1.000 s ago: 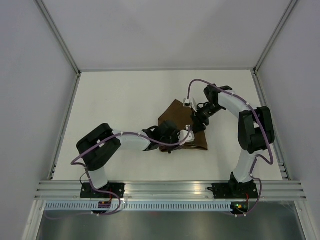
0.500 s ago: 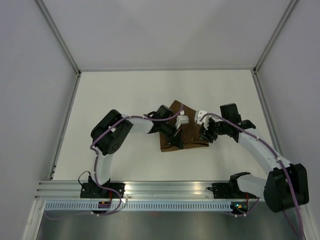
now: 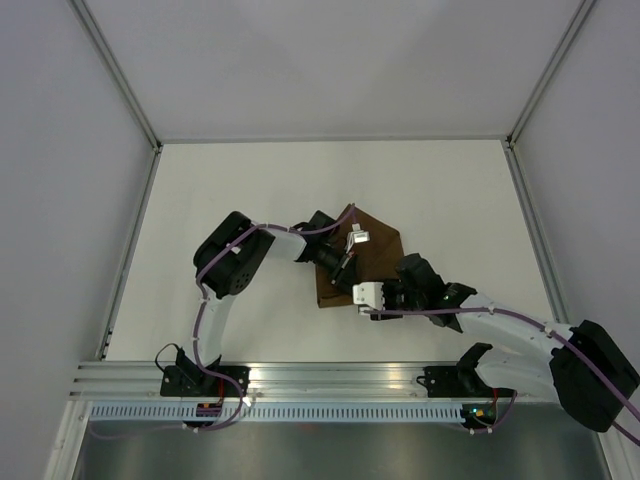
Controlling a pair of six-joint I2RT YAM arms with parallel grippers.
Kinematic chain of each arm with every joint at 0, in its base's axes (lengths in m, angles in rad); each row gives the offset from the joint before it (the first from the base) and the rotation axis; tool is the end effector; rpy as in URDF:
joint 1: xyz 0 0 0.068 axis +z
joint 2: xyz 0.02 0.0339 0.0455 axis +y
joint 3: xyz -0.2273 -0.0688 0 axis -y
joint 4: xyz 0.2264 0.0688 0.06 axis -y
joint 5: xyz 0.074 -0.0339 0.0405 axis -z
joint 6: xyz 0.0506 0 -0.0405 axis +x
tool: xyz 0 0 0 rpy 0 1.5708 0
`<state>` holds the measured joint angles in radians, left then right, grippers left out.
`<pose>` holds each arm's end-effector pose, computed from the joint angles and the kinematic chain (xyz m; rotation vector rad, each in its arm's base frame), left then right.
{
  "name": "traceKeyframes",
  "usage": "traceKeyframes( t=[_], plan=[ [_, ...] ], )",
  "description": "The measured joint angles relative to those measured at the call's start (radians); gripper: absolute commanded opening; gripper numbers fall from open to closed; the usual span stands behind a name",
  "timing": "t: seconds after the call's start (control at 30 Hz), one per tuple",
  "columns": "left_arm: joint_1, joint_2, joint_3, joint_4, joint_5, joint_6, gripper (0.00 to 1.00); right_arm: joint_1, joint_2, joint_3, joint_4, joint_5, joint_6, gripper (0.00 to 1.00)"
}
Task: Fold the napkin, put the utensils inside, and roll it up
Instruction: Roll the napkin with the utensil
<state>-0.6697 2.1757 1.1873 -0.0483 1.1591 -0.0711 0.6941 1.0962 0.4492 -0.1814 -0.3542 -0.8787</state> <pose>0.2628 -0.2672 0.0633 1.1705 2.2678 -1.7815 0.1541 0.1511 0.1376 -1.7811 1.5460 0.3349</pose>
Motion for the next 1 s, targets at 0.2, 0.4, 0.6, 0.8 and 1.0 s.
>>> traceKeyframes(
  t=[0.2,0.4,0.6,0.8,1.0],
  plan=[
    [0.009,0.03,0.026,-0.03,0.034,-0.031,0.02,0.101,0.013,-0.034,0.081,0.073,0.001,0.51],
    [0.013,0.048,0.045,-0.053,0.05,-0.045,0.02,0.149,0.041,-0.066,0.125,0.116,0.0,0.5],
    [0.016,0.058,0.062,-0.085,0.051,-0.046,0.02,0.157,0.078,-0.08,0.182,0.151,-0.011,0.49],
    [0.029,0.076,0.077,-0.109,0.073,-0.046,0.02,0.16,0.1,-0.085,0.23,0.167,-0.027,0.49],
    [0.03,0.083,0.087,-0.128,0.077,-0.046,0.02,0.16,0.098,-0.089,0.24,0.174,-0.039,0.5]
  ],
)
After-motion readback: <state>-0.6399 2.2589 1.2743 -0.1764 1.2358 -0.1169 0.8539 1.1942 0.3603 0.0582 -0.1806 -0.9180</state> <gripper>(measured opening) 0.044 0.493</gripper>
